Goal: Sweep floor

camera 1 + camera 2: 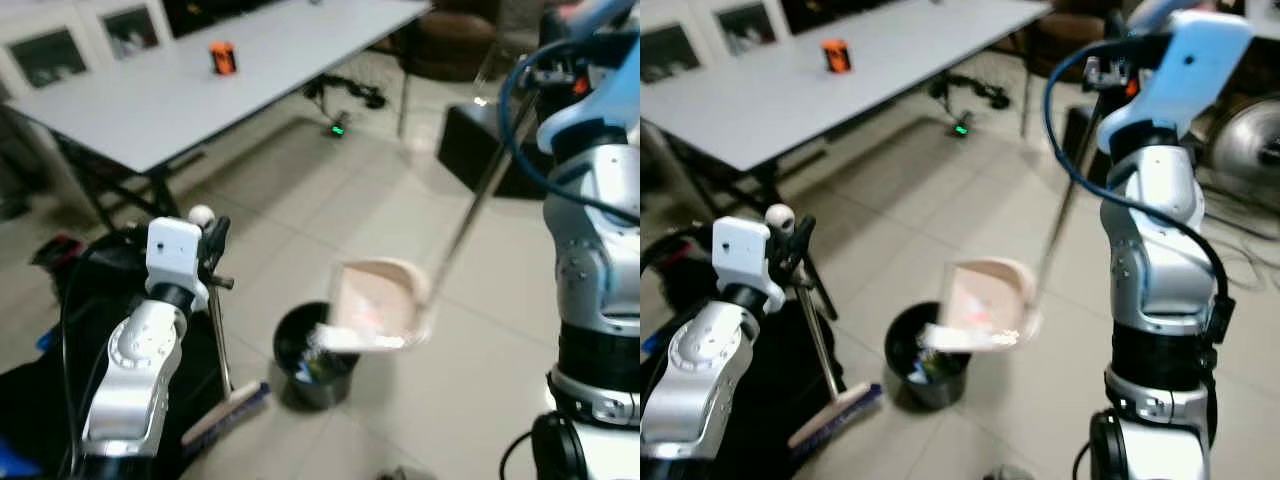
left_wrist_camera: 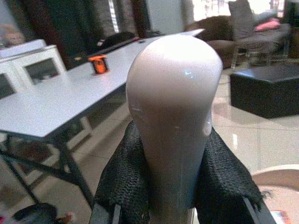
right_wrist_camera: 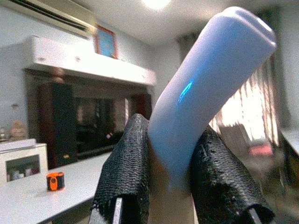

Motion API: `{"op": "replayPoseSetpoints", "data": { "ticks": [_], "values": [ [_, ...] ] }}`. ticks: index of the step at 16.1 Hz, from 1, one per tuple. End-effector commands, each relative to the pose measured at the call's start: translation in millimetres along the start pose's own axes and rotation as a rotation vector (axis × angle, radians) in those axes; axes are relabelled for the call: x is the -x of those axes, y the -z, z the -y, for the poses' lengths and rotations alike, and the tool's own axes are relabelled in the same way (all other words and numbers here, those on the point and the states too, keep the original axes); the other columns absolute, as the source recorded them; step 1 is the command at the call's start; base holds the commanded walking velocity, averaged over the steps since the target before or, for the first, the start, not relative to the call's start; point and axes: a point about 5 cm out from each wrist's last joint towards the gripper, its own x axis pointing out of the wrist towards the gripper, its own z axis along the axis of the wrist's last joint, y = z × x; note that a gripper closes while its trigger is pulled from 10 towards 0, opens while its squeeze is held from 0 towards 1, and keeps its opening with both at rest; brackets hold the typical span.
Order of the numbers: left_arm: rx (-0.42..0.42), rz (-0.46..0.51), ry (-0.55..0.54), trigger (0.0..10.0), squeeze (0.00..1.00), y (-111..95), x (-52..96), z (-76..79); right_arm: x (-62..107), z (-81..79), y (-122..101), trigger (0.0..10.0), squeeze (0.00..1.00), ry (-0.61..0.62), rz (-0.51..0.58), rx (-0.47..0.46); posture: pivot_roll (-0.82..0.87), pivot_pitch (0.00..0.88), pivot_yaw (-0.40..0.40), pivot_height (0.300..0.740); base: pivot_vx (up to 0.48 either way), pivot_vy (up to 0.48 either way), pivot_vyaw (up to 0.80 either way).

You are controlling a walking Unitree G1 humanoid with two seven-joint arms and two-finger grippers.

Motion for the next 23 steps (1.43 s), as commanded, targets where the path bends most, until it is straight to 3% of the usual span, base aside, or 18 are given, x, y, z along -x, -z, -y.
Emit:
{"op": "replayPoseSetpoints", "data": {
  "ticks": [1,9,13,18,23],
  "values": [
    [-0.027,0.037,-0.012,10.0,0.0,-7,-2.5,-2.7,-4.4,-18.4,-11,10.0,0.0,-0.083,0.094,0.018,0.01,0.01,0.058,0.74,0.0,0.0,0.0],
    [-0.034,0.038,-0.028,10.0,0.0,-8,-0.1,-4.9,4.3,-88.7,-2,10.0,0.0,-0.298,0.267,0.019,0.02,0.025,0.05,0.74,0.0,0.0,0.0],
    [-0.041,0.039,-0.024,10.0,0.0,-8,0.8,-4.2,35.6,-137.6,6,10.0,0.0,-0.56,0.329,0.044,0.03,0.031,0.05,0.74,0.0,0.0,0.0],
    [-0.048,0.037,-0.015,10.0,0.0,-7,0.7,-1.2,67.7,-162.7,18,10.0,0.0,-0.764,0.391,0.155,0.02,0.032,0.049,0.74,0.0,0.0,0.0],
    [-0.049,0.04,-0.008,10.0,0.0,-7,-0.6,0.3,82.9,-173.1,23,10.0,0.0,-0.84,0.393,0.122,0.02,0.029,0.049,0.74,0.0,0.0,0.0]
  ]
}}
